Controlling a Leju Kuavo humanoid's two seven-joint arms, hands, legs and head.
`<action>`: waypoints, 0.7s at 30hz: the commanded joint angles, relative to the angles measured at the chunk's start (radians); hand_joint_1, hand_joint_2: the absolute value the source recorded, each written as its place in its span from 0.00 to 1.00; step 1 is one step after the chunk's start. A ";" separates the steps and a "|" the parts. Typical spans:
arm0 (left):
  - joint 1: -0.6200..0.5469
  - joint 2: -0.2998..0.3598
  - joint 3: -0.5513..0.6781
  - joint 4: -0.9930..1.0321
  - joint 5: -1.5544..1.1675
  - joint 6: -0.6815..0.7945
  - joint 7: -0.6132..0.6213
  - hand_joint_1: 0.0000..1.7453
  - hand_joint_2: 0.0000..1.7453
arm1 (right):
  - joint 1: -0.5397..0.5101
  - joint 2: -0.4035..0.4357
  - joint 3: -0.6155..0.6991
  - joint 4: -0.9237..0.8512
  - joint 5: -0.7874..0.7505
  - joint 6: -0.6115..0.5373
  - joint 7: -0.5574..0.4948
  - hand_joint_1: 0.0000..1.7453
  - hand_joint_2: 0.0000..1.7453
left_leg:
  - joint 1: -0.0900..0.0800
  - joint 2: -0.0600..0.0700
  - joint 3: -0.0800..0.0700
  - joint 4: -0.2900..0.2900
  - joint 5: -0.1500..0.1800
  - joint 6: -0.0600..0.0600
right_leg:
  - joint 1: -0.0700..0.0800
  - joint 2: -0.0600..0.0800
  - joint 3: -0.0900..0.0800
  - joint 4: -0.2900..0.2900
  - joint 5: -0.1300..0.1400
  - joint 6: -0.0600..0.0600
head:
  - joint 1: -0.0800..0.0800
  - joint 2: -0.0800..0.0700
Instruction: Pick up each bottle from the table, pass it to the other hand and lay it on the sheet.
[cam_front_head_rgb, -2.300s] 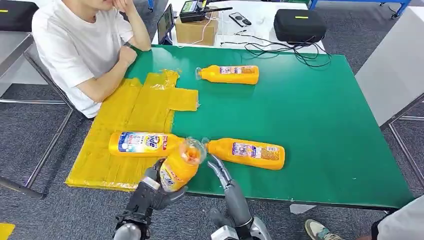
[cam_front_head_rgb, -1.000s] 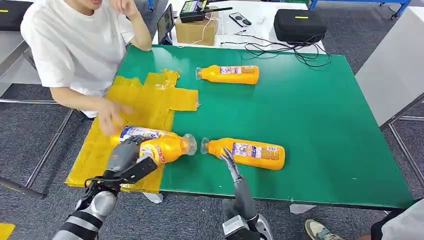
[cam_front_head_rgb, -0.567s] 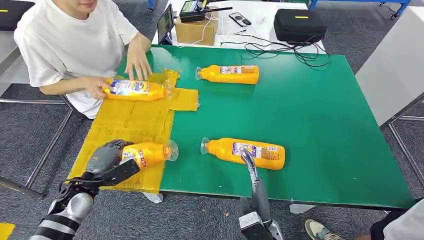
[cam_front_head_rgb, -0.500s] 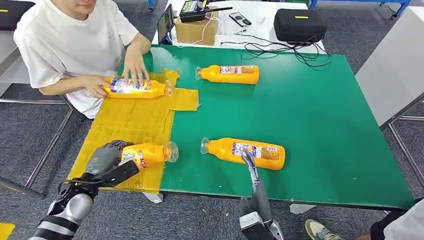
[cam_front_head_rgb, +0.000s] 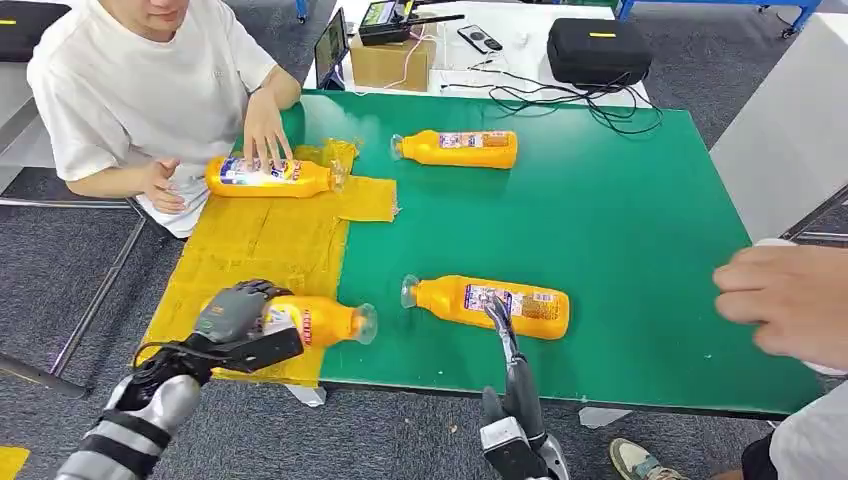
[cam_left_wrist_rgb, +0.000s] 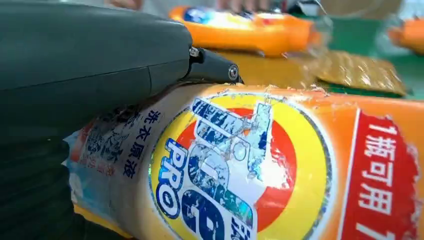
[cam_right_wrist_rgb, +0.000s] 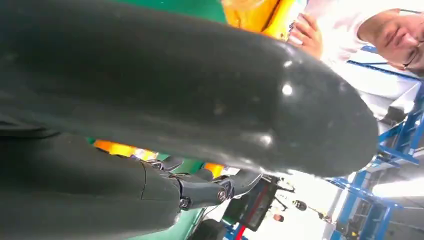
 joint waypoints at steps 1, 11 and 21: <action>-0.108 -0.036 -0.097 0.177 -0.004 0.002 0.001 1.00 1.00 | -0.042 -0.008 0.024 0.071 -0.005 0.003 -0.005 0.00 0.00 | 0.001 -0.002 0.005 -0.001 -0.001 -0.001 | 0.001 -0.003 0.006 -0.001 -0.002 -0.002 | 0.000 0.000; -0.375 -0.208 -0.190 0.783 -0.007 -0.011 0.043 1.00 1.00 | -0.070 -0.039 0.072 0.093 -0.048 0.024 -0.005 0.00 0.00 | -0.001 -0.007 0.006 -0.002 0.002 0.000 | 0.000 -0.007 0.009 -0.003 0.000 -0.001 | -0.001 0.000; -0.410 -0.186 -0.062 0.864 0.147 -0.173 0.042 0.00 1.00 | -0.077 -0.025 0.027 0.122 -0.067 0.015 -0.005 0.00 0.00 | 0.000 -0.004 0.015 -0.001 0.002 0.000 | 0.000 -0.003 0.016 -0.002 0.001 -0.002 | 0.000 0.000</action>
